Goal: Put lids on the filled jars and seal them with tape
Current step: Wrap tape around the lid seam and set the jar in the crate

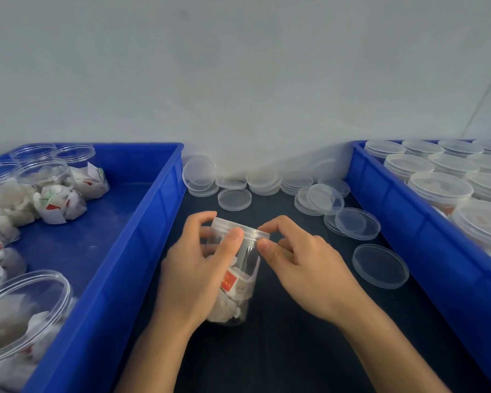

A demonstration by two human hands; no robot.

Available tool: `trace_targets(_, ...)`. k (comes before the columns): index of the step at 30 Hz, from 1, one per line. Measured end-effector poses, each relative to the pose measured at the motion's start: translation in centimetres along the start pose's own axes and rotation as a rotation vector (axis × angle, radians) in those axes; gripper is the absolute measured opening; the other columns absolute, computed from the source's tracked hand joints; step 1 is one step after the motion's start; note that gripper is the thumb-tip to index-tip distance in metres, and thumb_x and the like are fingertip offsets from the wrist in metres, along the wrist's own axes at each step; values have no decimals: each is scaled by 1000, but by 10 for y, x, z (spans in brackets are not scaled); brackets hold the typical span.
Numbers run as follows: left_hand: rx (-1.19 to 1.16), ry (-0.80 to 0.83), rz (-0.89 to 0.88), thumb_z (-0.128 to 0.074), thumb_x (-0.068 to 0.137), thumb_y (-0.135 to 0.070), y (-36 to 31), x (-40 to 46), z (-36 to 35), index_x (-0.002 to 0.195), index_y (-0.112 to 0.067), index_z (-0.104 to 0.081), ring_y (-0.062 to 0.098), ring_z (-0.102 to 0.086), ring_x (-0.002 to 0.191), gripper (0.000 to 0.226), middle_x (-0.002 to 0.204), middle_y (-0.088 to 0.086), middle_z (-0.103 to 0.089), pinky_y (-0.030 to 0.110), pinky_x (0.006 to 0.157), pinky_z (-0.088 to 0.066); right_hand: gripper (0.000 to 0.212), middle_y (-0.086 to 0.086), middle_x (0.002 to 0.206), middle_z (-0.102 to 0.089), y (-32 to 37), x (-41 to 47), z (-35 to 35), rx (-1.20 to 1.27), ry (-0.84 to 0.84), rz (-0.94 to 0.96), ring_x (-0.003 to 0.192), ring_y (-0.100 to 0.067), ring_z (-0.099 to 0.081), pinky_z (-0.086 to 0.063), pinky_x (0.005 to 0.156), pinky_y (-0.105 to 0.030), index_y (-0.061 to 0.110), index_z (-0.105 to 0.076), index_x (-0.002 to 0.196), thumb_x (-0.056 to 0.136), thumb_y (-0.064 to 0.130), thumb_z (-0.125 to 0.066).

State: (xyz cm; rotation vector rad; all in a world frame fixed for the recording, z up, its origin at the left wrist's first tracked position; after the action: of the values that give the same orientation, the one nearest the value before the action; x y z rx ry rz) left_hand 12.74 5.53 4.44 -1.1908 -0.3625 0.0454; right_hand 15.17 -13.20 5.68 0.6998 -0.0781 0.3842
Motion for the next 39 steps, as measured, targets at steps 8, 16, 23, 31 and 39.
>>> trace_targets(8,324,-36,-56,-39,75,-93,-15,-6,-7,122,-56,-36,-12,-60,94,60,106,-31,-61,18,73,-45,38,13,66,-59,11,-4,-3,-133,-69,20,69,-13,-60,-52,70,-41,42,-50,116,103,67,-23)
trace_targets(16,24,-65,31,-54,75,-86,6,1,9,123,-46,-55,-2,-71,95,63,109,-23,-72,28,75,-55,33,18,59,-53,10,-3,-9,-5,35,61,62,-9,-48,-38,68,-33,49,-45,142,111,47,-34)
trace_targets(23,-129,-7,30,-64,87,-65,6,1,2,116,-40,-63,4,-73,90,38,103,-15,-77,11,68,-52,38,29,66,-56,-3,1,-4,-47,39,47,68,-5,-51,-42,74,-35,48,-44,144,109,57,-32)
trace_targets(31,-238,33,63,-69,88,-63,8,0,-2,118,-39,-64,9,-75,96,38,105,-13,-77,26,77,-56,34,9,81,-68,-8,4,-6,78,65,22,76,-7,-60,-46,71,-31,54,-53,133,104,62,-38)
trace_targets(39,-216,107,26,-58,80,-77,5,-1,-9,120,-44,-60,3,-73,100,52,110,-16,-74,23,79,-53,28,18,73,-62,-3,1,0,51,10,18,69,-7,-57,-36,62,-28,49,-56,124,103,61,-42)
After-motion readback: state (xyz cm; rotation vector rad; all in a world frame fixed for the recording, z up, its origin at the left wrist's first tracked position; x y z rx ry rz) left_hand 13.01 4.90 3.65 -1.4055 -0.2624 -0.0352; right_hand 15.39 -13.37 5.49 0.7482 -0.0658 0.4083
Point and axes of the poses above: each hand's wrist, its own x-axis towards the middle knuckle, its own z-axis out of the back of the hand, y = z × x, the point moved 9 cm from there along x, towards the middle knuckle
